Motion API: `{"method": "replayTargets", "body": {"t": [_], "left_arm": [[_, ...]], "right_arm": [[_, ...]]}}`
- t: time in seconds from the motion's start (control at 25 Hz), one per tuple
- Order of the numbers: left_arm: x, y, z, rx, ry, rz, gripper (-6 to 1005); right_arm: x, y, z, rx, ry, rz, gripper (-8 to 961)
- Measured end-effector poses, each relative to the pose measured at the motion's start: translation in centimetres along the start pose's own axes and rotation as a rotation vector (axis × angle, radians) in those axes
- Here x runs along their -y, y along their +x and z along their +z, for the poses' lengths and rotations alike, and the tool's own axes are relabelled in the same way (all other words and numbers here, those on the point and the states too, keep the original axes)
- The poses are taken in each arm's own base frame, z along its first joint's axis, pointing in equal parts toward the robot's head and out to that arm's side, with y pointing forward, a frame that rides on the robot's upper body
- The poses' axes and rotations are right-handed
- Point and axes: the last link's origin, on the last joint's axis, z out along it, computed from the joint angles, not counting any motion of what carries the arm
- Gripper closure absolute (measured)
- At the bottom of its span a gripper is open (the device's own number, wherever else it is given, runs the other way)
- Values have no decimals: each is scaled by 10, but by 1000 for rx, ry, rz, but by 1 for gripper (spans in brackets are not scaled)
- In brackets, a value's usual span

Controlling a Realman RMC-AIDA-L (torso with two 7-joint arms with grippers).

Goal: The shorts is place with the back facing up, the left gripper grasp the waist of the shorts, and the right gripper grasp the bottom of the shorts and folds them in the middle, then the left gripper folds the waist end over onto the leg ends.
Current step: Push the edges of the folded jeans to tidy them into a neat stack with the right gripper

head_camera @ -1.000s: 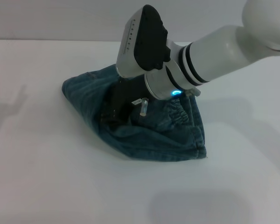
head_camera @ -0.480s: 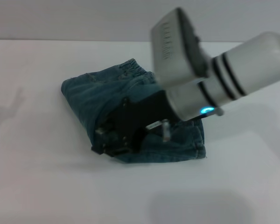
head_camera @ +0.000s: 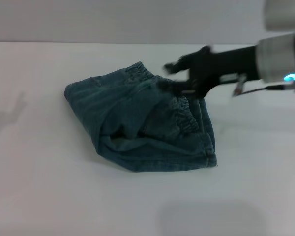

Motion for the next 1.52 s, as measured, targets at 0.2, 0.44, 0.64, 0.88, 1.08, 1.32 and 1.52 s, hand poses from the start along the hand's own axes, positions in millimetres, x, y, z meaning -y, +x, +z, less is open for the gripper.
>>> {"method": "replayTargets", "body": {"t": [0.2, 0.44, 0.64, 0.88, 1.08, 1.32, 1.52], "left_arm": [[0, 0, 0, 0, 2, 0, 154], [-1, 0, 1, 0, 0, -2, 154], [-1, -1, 1, 3, 1, -4, 154], [-1, 0, 2, -4, 0, -6, 154], [-2, 0, 5, -14, 2, -17, 155], [-7, -5, 10, 6, -22, 30, 155], [-9, -6, 9, 5, -27, 41, 155]], "right_arm": [[21, 22, -15, -31, 117, 51, 517], [25, 41, -15, -64, 160, 73, 517], [26, 50, -14, -72, 173, 83, 517], [29, 49, -16, -106, 172, 92, 517], [34, 43, -14, -151, 182, 82, 516], [37, 46, -6, -137, 220, 115, 516], [29, 66, 11, -90, 181, 204, 516]]}}
